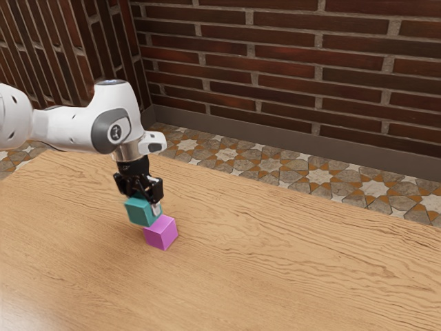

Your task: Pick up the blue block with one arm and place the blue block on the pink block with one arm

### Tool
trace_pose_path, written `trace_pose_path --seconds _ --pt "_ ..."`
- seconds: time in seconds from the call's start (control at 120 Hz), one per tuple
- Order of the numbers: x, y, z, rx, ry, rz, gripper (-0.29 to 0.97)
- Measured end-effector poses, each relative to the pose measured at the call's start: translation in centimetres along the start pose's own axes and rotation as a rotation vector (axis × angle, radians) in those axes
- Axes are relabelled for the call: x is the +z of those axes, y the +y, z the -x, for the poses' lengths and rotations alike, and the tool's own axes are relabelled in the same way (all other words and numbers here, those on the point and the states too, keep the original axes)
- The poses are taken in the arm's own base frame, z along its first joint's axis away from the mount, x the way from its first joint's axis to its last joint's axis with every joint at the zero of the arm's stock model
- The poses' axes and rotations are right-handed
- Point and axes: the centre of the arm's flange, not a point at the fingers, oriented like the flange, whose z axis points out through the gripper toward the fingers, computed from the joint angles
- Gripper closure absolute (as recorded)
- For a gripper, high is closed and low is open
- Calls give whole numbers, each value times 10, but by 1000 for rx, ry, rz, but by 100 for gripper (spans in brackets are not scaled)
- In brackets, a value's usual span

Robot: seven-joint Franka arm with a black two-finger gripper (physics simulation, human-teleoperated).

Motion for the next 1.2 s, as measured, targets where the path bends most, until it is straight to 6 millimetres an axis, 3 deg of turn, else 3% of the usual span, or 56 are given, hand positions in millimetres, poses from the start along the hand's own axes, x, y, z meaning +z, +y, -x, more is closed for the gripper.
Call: trace_pose_path --seconds 0.45,1.2 --pt "2 28 -2 63 10 -69 35" --pt "22 25 -4 83 13 -38 34"
